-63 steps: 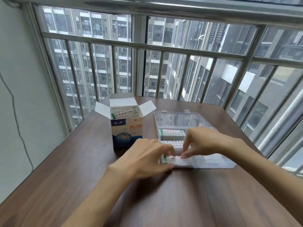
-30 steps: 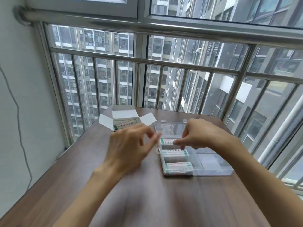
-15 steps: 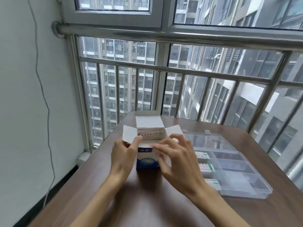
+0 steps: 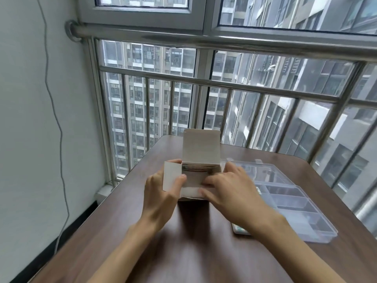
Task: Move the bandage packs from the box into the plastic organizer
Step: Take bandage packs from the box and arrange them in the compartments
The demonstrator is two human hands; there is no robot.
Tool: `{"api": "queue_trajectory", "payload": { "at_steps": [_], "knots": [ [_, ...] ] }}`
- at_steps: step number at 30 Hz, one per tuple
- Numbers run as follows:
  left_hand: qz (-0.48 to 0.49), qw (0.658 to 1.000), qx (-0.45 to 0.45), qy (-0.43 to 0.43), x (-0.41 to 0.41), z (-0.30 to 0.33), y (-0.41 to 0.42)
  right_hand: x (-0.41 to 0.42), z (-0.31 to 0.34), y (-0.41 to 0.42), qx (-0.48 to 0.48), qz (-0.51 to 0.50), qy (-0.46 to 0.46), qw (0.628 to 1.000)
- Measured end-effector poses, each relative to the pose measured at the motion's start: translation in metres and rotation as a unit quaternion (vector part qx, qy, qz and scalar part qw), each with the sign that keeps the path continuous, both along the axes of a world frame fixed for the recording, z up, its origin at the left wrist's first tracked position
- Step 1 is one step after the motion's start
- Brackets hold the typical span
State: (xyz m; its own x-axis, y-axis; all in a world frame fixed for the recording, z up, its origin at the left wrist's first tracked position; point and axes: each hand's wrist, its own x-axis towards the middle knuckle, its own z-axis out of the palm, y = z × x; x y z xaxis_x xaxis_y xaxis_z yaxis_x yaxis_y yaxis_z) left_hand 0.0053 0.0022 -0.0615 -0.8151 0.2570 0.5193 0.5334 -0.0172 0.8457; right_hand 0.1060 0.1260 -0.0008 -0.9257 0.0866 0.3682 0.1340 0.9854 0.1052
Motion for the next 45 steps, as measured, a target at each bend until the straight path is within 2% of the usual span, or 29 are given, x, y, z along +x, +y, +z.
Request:
{"api": "queue_trajectory", "payload": {
  "at_steps": [4, 8, 12, 16, 18, 21, 24, 26, 28, 30, 31, 33, 34, 36, 37, 39, 41, 43, 45],
  "knots": [
    [-0.010, 1.000, 0.000, -0.022, 0.003, 0.001, 0.002, -0.012, 0.013, 0.003, 0.009, -0.005, -0.049, 0.999],
    [-0.010, 0.997, 0.037, -0.066, 0.004, 0.007, 0.003, -0.018, 0.014, 0.004, 0.002, 0.010, -0.044, 0.999],
    [-0.032, 0.981, 0.126, -0.142, 0.005, 0.017, 0.003, -0.013, 0.011, 0.005, -0.109, 0.055, 0.001, 0.993],
    [-0.028, 0.973, 0.131, -0.189, -0.002, 0.018, 0.001, -0.015, 0.006, 0.002, -0.214, 0.096, 0.062, 0.970],
    [-0.032, 0.971, 0.125, -0.202, -0.005, 0.015, 0.001, -0.020, 0.005, 0.002, -0.297, 0.105, 0.086, 0.945],
    [-0.024, 0.973, 0.105, -0.206, -0.009, 0.012, 0.000, -0.022, 0.007, 0.004, -0.458, 0.118, 0.102, 0.875],
    [0.028, 0.980, 0.077, -0.182, -0.013, 0.011, -0.003, -0.017, 0.011, 0.007, -0.533, 0.125, 0.098, 0.831],
    [0.119, 0.981, 0.059, -0.144, -0.014, 0.011, -0.005, -0.010, 0.011, 0.008, -0.596, 0.134, 0.090, 0.786],
    [0.182, 0.978, 0.076, -0.067, -0.009, 0.017, -0.007, -0.001, 0.008, 0.011, -0.651, 0.132, 0.083, 0.742],
    [0.192, 0.977, 0.091, -0.001, -0.002, 0.021, -0.007, 0.007, 0.004, 0.016, -0.683, 0.123, 0.079, 0.715],
    [0.177, 0.980, 0.089, 0.019, 0.002, 0.022, -0.005, 0.012, 0.002, 0.019, -0.687, 0.117, 0.082, 0.713],
    [0.120, 0.988, 0.084, 0.043, 0.013, 0.022, -0.001, 0.022, -0.003, 0.024, -0.647, 0.106, 0.114, 0.746],
    [0.082, 0.993, 0.082, 0.038, 0.019, 0.024, 0.003, 0.027, -0.006, 0.028, -0.584, 0.101, 0.155, 0.790],
    [-0.026, 0.997, 0.055, -0.044, 0.033, 0.037, 0.014, 0.039, -0.011, 0.039, -0.349, 0.103, 0.258, 0.895],
    [-0.097, 0.988, 0.018, -0.119, 0.040, 0.046, 0.020, 0.046, -0.014, 0.047, -0.228, 0.112, 0.293, 0.922],
    [-0.222, 0.935, -0.092, -0.262, 0.049, 0.058, 0.031, 0.058, -0.022, 0.058, -0.076, 0.138, 0.325, 0.933],
    [-0.292, 0.889, -0.164, -0.313, 0.058, 0.059, 0.042, 0.067, -0.029, 0.066, -0.015, 0.149, 0.330, 0.932],
    [-0.319, 0.885, -0.155, -0.301, 0.064, 0.053, 0.052, 0.072, -0.034, 0.073, 0.005, 0.148, 0.326, 0.934],
    [-0.313, 0.906, -0.136, -0.252, 0.064, 0.045, 0.061, 0.075, -0.038, 0.079, -0.003, 0.135, 0.306, 0.942]
  ]
}}
